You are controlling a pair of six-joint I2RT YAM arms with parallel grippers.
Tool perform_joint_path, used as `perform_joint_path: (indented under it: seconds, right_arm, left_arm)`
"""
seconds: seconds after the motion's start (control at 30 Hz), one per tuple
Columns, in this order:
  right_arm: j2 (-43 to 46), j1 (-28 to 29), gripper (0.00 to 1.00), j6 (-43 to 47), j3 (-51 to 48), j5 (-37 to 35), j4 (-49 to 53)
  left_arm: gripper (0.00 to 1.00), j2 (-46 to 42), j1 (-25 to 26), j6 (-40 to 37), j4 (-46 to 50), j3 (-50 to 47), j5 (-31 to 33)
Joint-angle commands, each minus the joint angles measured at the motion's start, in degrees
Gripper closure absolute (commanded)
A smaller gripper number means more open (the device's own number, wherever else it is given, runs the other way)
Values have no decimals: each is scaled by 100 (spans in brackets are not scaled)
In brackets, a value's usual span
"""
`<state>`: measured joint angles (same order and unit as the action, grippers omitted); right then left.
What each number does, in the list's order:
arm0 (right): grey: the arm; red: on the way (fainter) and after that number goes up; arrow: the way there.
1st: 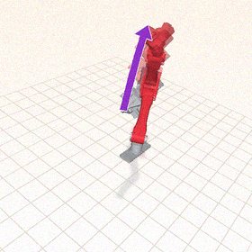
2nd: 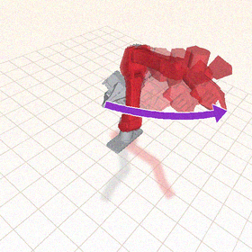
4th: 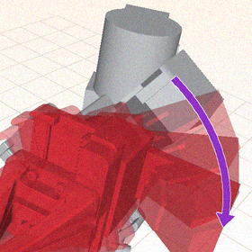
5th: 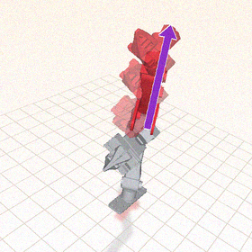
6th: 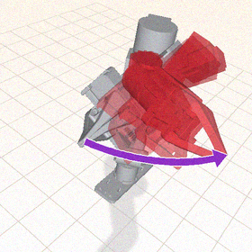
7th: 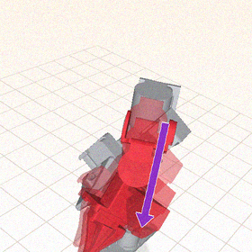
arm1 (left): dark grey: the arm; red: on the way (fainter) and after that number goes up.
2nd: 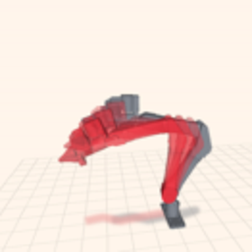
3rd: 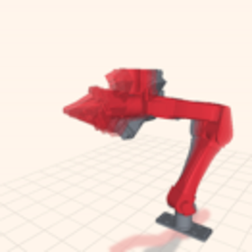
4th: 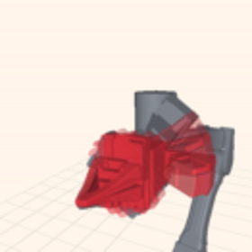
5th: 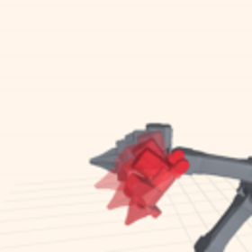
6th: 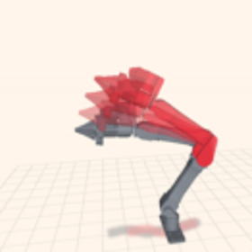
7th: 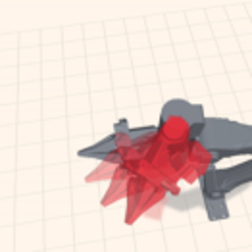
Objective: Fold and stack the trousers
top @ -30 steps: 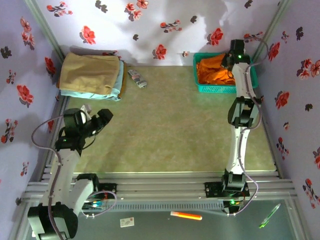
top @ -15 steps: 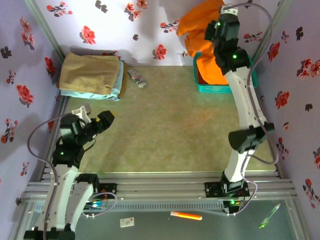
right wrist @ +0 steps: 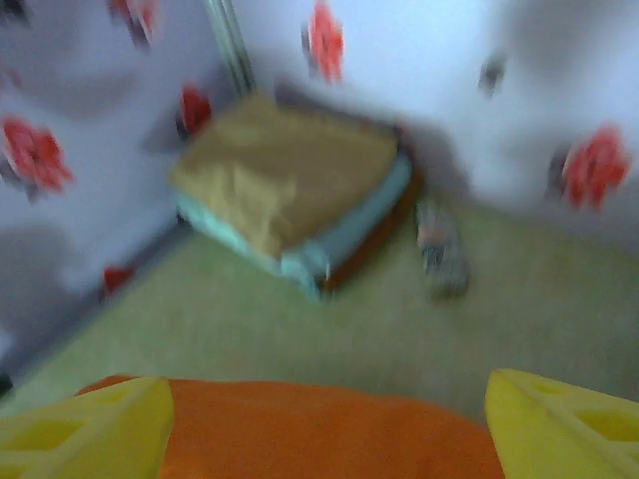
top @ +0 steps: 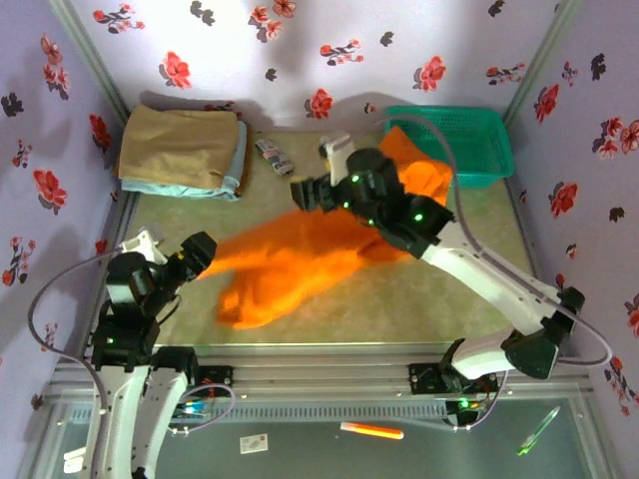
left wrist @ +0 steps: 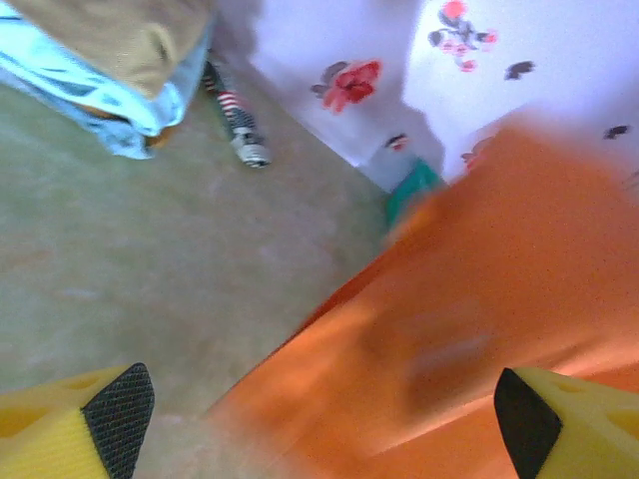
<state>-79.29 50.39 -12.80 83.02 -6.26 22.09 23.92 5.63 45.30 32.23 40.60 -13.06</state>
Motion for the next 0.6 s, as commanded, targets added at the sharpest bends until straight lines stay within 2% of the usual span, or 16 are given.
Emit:
perform_joint_path:
  seconds: [0.0, 0.07, 0.13, 0.27, 0.43, 0.57]
  right_arm:
    - [487, 8, 19, -748, -393, -162, 464]
    - [695, -102, 19, -773, -685, -806, 642]
    - [798, -557, 19, -1010, -952, -1012, 852]
    - [671, -1680, 16, -1541, -1564, -773, 799]
    - [-57, -3074, 13, -2126, -2121, 6, 244]
    - [-737, -3828, 3, -2061, -2166, 145, -138]
  left_arm:
    - [5, 127, 26, -53, 734, 436, 438]
    - [6, 236, 26, -127, 816, 429, 287]
    - [6, 359, 26, -140, 813, 259, 163]
    - [9, 625, 139, 29, 653, -232, -47]
    - [11, 748, 531, 576, 994, -859, 545]
    - [5, 684, 622, 880, 939, -1473, 770]
